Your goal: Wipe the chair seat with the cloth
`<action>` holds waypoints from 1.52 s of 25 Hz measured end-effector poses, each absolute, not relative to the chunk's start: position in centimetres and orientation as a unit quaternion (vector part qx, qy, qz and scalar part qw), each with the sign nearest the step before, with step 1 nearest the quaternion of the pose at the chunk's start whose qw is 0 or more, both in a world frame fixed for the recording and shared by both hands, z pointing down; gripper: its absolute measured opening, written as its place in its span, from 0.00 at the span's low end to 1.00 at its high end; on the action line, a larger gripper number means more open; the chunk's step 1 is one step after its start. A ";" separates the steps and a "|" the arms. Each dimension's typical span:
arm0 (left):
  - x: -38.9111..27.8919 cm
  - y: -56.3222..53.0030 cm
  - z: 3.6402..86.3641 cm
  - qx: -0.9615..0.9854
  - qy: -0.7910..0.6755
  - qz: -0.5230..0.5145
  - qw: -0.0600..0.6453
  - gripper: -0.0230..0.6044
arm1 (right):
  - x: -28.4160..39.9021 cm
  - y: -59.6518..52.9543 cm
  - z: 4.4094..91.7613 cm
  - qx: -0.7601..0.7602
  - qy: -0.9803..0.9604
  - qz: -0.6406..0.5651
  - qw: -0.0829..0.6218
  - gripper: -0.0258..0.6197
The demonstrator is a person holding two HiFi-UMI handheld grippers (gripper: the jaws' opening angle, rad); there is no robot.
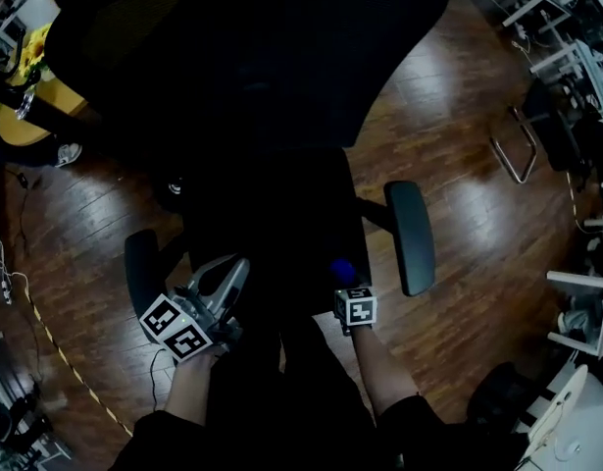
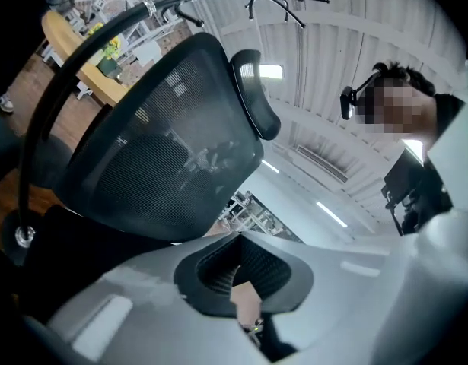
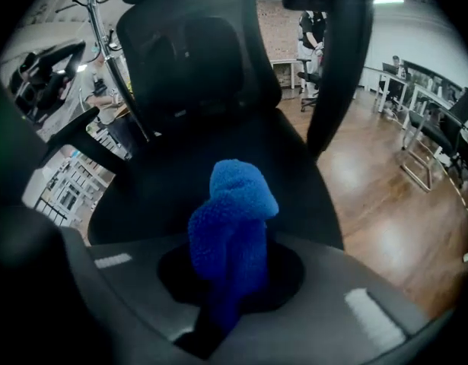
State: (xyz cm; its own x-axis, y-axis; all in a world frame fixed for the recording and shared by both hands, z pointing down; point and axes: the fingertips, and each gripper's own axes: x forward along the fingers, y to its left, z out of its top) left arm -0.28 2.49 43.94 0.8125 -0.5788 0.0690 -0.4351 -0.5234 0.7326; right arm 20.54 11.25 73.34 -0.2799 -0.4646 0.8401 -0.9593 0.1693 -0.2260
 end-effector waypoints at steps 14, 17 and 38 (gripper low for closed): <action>2.3 1.7 38.4 0.883 -0.269 -0.084 0.375 0.02 | 17.2 7.6 64.4 0.481 -0.738 0.458 0.120 0.09; 1.1 0.5 32.9 0.896 -0.264 -0.111 0.339 0.02 | 11.9 2.8 51.7 0.399 -0.825 0.399 -0.021 0.09; -2.2 5.2 15.8 0.926 -0.221 -0.213 0.218 0.02 | 11.2 5.4 17.1 0.294 -0.901 0.177 -0.267 0.09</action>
State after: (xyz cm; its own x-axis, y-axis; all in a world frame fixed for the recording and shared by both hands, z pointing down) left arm -2.16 5.19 15.77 0.8112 -0.5029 -0.2984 -0.3167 -0.8068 0.4988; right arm 11.22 5.38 17.15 -0.6853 -0.6238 -0.3759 -0.4346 0.7644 -0.4763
